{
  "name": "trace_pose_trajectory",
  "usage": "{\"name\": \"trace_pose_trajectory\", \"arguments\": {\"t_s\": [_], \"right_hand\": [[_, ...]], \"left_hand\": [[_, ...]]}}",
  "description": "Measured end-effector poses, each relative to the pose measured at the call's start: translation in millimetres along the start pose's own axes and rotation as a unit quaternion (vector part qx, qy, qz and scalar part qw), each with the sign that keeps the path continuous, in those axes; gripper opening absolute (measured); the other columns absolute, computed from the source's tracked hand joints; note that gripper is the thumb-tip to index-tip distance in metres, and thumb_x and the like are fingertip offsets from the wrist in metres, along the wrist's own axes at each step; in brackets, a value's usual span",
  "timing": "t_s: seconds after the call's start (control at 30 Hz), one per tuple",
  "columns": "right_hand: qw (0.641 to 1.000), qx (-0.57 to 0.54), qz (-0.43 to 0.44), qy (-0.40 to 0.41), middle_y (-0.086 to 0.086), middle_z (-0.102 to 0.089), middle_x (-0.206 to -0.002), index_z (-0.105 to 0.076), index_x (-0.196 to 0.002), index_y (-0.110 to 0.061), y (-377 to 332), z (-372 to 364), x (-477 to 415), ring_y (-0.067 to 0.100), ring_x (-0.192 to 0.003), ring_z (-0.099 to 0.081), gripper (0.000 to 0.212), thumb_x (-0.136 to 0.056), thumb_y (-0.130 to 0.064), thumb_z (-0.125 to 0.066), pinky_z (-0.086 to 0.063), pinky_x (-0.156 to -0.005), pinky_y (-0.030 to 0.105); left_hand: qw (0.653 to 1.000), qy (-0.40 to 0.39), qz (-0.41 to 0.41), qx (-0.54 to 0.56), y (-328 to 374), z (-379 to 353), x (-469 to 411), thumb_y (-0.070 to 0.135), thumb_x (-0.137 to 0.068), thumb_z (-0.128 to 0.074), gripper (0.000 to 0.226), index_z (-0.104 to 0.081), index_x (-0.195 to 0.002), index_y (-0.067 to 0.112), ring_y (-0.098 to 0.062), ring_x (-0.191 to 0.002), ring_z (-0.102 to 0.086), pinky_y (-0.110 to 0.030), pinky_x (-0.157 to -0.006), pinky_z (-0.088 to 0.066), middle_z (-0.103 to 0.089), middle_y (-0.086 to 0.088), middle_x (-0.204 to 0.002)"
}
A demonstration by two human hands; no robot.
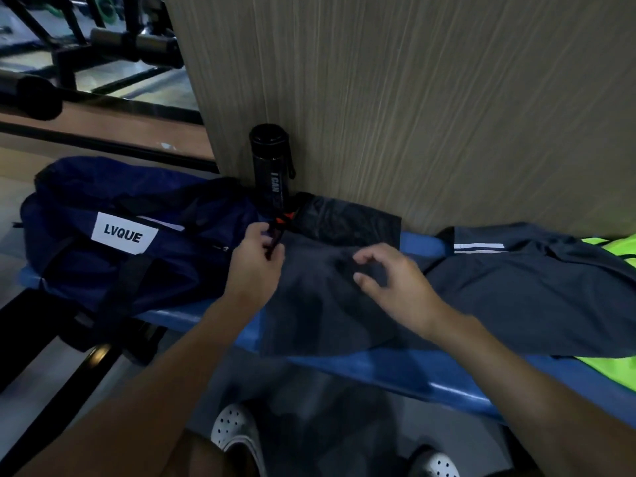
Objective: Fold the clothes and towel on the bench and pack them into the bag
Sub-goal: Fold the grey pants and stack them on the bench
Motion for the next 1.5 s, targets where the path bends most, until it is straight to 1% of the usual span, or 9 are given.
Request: {"name": "trace_pose_trajectory", "arguments": {"t_s": [0.23, 0.43, 0.7, 0.9, 1.13, 1.27, 1.33, 1.4, 1.5], "right_hand": [[0.971, 0.197, -0.118, -0.063, -0.004, -0.052, -0.126, -0.055, -0.128, -0.02, 80, -9, 57, 0.019, -0.118, -0.046, 0.032, -0.097, -0.026, -0.055, -0.032, -0.097, 0.035], [0.942, 0.293, -0.155, 0.05, 0.011, -0.053, -0.105, -0.056, -0.114, -0.01, 102, 5, 93, 0.031, -0.094, -0.05, 0.04, -0.076, 0.0, -0.066, -0.042, -0.079, 0.046], [0.96, 0.258, -0.107, 0.0, 0.01, -0.059, -0.121, -0.065, -0.117, -0.005, 121, 14, 112, 0.031, -0.109, -0.057, 0.037, -0.083, -0.015, -0.075, -0.047, -0.094, 0.048], [0.965, 0.248, -0.086, -0.023, -0.005, -0.052, -0.087, -0.06, -0.08, -0.014, 126, 25, 103, 0.019, -0.084, -0.048, 0.015, -0.09, -0.006, -0.066, -0.042, -0.074, 0.038], [0.959, 0.24, -0.084, -0.122, -0.008, -0.045, -0.084, -0.045, -0.081, -0.022, 125, 25, 115, 0.015, -0.082, -0.04, 0.023, -0.096, -0.011, -0.057, -0.032, -0.074, 0.028], [0.964, 0.214, -0.092, -0.127, -0.007, -0.049, -0.087, -0.049, -0.082, -0.024, 115, 24, 126, 0.014, -0.083, -0.042, 0.017, -0.097, -0.018, -0.055, -0.036, -0.077, 0.03], [0.969, 0.221, -0.082, -0.075, -0.006, -0.055, -0.095, -0.061, -0.093, -0.022, 111, 26, 132, 0.016, -0.09, -0.048, 0.018, -0.096, -0.035, -0.049, -0.039, -0.079, 0.034], [0.959, 0.259, -0.097, -0.057, -0.005, -0.057, -0.12, -0.061, -0.121, -0.022, 111, 28, 136, 0.017, -0.114, -0.047, 0.05, -0.096, -0.051, -0.03, -0.036, -0.093, 0.036], [0.93, 0.308, -0.15, -0.131, -0.004, -0.016, -0.163, -0.024, -0.154, -0.026, 122, 26, 147, 0.013, -0.15, -0.005, 0.089, -0.086, -0.07, 0.011, -0.005, -0.12, 0.039]], "left_hand": [[0.947, -0.169, -0.168, -0.214, -7, -72, 54, 0.027, -0.103, -0.044, 0.035, -0.055, -0.134, 0.014, -0.025, -0.128, -0.049, -0.04, -0.108, -0.038, -0.056, -0.004, -0.136], [0.874, -0.253, -0.166, -0.38, -37, -96, 63, 0.058, -0.088, 0.013, 0.079, -0.016, -0.157, 0.032, -0.025, -0.153, 0.004, -0.043, -0.124, 0.003, -0.003, 0.002, -0.167], [0.846, -0.278, -0.137, -0.434, -50, -82, 37, 0.056, -0.081, 0.008, 0.077, 0.001, -0.157, 0.04, -0.03, -0.152, 0.011, -0.045, -0.123, 0.005, 0.01, -0.002, -0.166], [0.87, -0.246, -0.152, -0.4, -34, -95, 60, 0.061, -0.084, 0.009, 0.079, -0.009, -0.157, 0.036, -0.026, -0.153, 0.008, -0.048, -0.123, 0.006, -0.001, 0.0, -0.167], [0.849, -0.252, -0.133, -0.444, -56, -80, 46, 0.066, -0.081, 0.011, 0.075, 0.005, -0.154, 0.047, -0.03, -0.152, 0.012, -0.057, -0.121, 0.001, 0.009, -0.002, -0.167], [0.837, -0.262, -0.119, -0.466, -52, -75, 38, 0.054, -0.098, -0.014, 0.059, 0.0, -0.155, 0.044, -0.026, -0.152, 0.012, -0.059, -0.12, 0.004, 0.006, 0.0, -0.167], [0.855, -0.242, -0.143, -0.436, -35, -79, 41, 0.055, -0.097, -0.012, 0.061, -0.008, -0.156, 0.04, -0.024, -0.153, 0.009, -0.057, -0.12, 0.005, 0.001, 0.002, -0.167], [0.867, -0.264, -0.173, -0.386, -23, -85, 50, 0.062, -0.089, 0.001, 0.071, -0.007, -0.156, 0.039, -0.019, -0.153, 0.009, -0.05, -0.123, 0.003, 0.003, 0.007, -0.167], [0.843, -0.302, -0.172, -0.41, -37, -85, 61, 0.067, -0.081, 0.011, 0.081, 0.001, -0.156, 0.04, -0.022, -0.152, 0.012, -0.046, -0.123, 0.004, 0.01, 0.005, -0.166]]}}
Point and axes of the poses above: each hand's wrist, its own x-axis away from the middle knuckle, its own z-axis out of the back of the hand, y = z × x, the point moved 5 cm from there along -x, towards the middle knuckle
